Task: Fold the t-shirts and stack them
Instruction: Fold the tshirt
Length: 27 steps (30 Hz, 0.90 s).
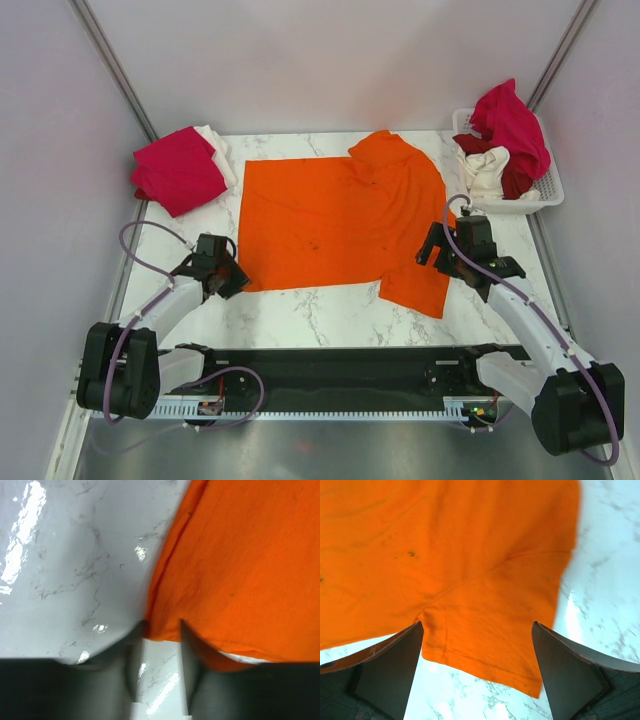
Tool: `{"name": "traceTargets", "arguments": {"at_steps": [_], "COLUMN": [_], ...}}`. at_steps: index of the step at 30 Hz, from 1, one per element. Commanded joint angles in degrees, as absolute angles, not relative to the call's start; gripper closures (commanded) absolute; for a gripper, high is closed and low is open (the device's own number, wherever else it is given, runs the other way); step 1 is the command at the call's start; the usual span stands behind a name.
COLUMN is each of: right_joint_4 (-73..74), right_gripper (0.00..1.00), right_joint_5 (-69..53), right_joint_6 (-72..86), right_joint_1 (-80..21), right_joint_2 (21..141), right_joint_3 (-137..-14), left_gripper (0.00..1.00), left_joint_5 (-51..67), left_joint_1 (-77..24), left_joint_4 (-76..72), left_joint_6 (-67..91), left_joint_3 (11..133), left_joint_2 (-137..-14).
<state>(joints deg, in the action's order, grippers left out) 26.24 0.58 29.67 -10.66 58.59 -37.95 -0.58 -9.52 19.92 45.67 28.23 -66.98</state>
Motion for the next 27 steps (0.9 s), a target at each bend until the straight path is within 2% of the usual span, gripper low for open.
{"name": "traceTargets", "arguments": {"at_steps": [1,8,17,22,27], "right_joint_4": [30.57,31.91,36.73,39.37,38.76], "right_gripper": [0.02,0.02,0.02,0.10,0.11], "right_joint_5": [12.55,4.84,9.48,7.48,4.57], "right_joint_6": [36.54,44.73,50.45,52.55,55.19], "right_joint_1": [-10.28,-9.40,-9.32,-9.23,-9.32], "right_joint_2": [53.62,51.85,50.19,49.31,46.41], "right_joint_3": [-36.65,-34.63,-31.29,-29.01,-23.56], "left_gripper": [0.98,0.98,0.98,0.98,0.98], "left_joint_5": [-3.87,-4.22,-4.48,-4.57,-4.66], "left_joint_1": [-10.02,-10.02,-10.11,-10.11,-10.02], "left_joint_4": [20.04,20.04,20.13,20.13,20.04], "left_joint_6": [46.93,47.28,47.11,47.20,47.11], "left_joint_3": [28.21,27.16,27.60,27.60,27.51], "left_joint_2": [-66.80,-64.86,-65.39,-65.39,-64.95]}}
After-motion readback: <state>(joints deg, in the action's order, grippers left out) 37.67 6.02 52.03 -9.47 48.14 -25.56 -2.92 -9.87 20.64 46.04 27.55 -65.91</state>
